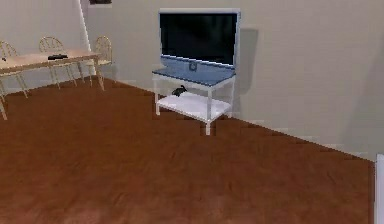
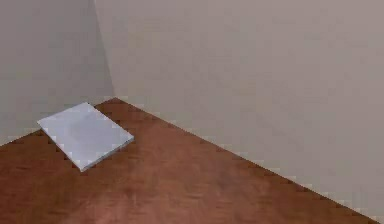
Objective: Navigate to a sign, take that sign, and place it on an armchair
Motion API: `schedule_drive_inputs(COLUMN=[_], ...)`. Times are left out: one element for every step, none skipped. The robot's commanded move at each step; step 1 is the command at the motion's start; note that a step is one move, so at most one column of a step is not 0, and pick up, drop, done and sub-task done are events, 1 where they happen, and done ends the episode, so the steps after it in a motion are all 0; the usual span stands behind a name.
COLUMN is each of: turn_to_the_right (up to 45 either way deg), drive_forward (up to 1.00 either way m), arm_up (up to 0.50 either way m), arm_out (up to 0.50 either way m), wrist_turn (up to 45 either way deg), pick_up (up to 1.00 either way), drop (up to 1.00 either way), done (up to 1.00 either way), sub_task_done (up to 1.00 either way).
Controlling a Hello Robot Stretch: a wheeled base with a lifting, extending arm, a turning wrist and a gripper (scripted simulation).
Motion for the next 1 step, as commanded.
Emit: schedule_drive_inputs(turn_to_the_right=[-3.0], drive_forward=[0.0], arm_up=[0.0], arm_out=[0.0], wrist_turn=[0.0], pick_up=[0.0], drop=[0.0], done=[0.0], sub_task_done=[0.0])
